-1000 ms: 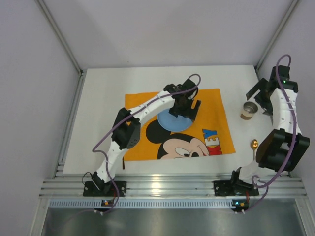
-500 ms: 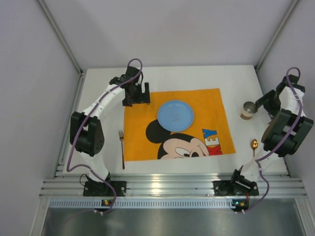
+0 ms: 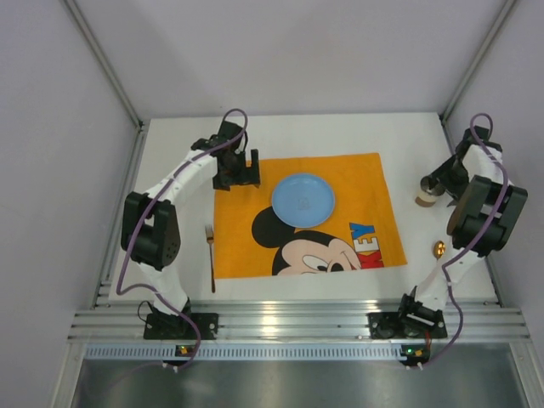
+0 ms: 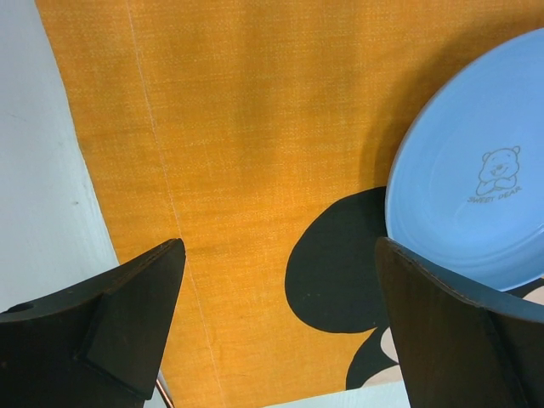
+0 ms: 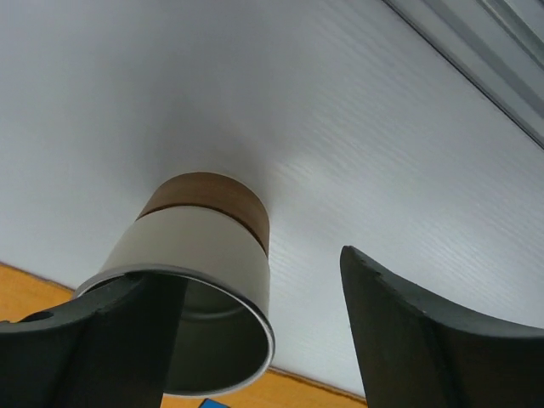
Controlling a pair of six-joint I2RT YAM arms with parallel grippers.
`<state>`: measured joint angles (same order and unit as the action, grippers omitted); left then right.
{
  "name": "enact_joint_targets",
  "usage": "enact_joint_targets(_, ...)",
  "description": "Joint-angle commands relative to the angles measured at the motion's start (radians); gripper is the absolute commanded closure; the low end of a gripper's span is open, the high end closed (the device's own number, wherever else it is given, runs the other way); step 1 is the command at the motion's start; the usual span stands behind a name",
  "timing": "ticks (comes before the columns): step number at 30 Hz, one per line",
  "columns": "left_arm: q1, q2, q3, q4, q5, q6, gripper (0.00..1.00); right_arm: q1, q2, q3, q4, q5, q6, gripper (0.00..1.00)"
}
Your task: Set the dinner table for one person
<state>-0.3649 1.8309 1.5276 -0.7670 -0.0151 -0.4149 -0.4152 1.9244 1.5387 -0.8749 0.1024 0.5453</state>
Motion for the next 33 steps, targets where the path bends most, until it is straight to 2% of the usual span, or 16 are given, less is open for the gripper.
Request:
enact_joint_targets(1,0.018,0.005,0.045,0.035,0.038,0.022,0.02,0.07,0.048,0.055,0.025,0.126,0.001,0.3)
enact_joint_targets(3,0.027,0.01,0.058,0.025,0.037,0.034,0.02,0.084,0.071,0.075,0.02,0.166,0.002,0.46)
enact_joint_targets(4,0.03,0.014,0.068,0.017,0.034,0.037,0.01,0.093,0.077,0.08,0.02,0.172,0.001,0.65)
enact_joint_targets(7,0.044,0.014,0.071,0.009,0.03,0.053,0.02,0.105,0.097,0.119,0.011,0.166,-0.007,1.0)
enact_joint_targets(12,0.06,0.014,0.069,0.009,0.024,0.065,0.02,0.206,0.082,0.269,-0.033,0.186,-0.047,1.0)
enact_joint_targets(15,0.064,0.024,0.078,-0.009,-0.052,0.048,0.02,0.285,0.076,0.357,-0.068,0.16,-0.057,1.0)
enact_joint_targets(21,0.08,-0.005,0.01,-0.061,-0.094,-0.024,0.02,0.513,0.103,0.379,-0.069,0.079,-0.044,1.0)
enact_joint_targets(29,0.115,-0.152,-0.24,-0.077,-0.089,-0.134,0.01,0.579,0.255,0.426,-0.039,0.043,-0.051,1.0)
enact_joint_targets(33,0.13,-0.229,-0.342,-0.078,-0.091,-0.18,0.02,0.582,0.277,0.42,-0.02,0.06,-0.056,0.99)
